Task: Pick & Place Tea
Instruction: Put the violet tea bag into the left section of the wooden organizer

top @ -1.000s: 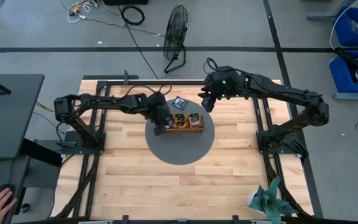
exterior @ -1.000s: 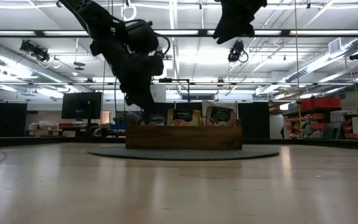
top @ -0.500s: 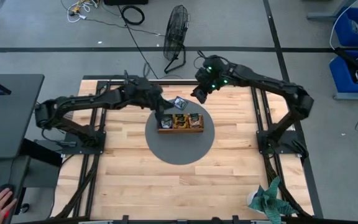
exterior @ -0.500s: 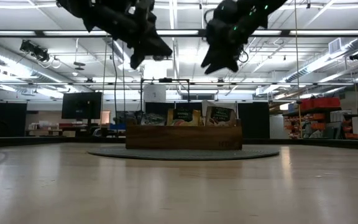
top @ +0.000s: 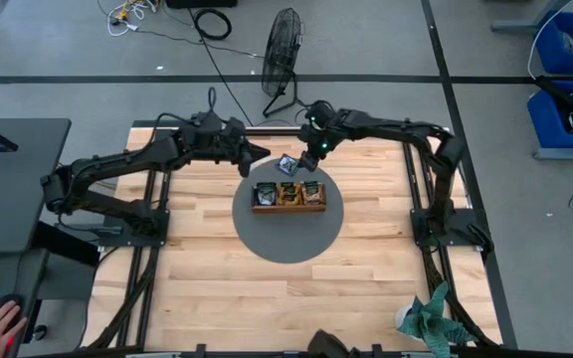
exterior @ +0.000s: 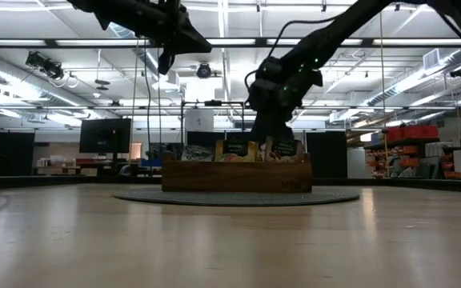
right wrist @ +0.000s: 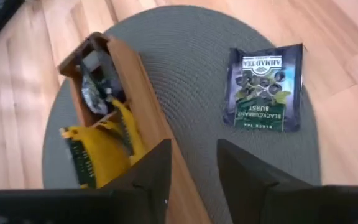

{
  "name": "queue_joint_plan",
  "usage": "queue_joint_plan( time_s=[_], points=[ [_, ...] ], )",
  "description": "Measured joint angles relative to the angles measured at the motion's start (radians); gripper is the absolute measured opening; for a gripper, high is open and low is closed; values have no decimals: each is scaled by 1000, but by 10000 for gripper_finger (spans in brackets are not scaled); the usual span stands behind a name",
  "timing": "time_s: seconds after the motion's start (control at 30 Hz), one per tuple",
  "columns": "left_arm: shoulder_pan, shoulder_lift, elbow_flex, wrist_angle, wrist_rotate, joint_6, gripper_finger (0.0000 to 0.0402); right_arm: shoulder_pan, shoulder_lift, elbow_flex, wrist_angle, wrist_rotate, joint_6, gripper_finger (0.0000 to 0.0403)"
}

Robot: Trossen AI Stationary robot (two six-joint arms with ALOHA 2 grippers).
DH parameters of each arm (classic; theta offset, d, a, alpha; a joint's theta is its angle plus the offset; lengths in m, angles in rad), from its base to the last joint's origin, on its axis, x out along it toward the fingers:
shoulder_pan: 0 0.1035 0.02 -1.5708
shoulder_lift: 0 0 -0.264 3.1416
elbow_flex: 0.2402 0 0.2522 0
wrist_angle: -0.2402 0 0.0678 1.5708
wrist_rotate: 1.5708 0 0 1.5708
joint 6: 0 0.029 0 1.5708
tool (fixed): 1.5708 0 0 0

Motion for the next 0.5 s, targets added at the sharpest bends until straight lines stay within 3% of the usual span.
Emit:
queue_joint_plan(
  time_s=[0.27, 0.5],
  points=[
    [-1, 1, 0, -2, 0, -42, 30, -10, 46, 0, 57, 62, 24, 11],
    [-1, 1, 0, -7, 0, -43, 30, -26, 46, 0, 26, 123, -48, 4]
  ],
)
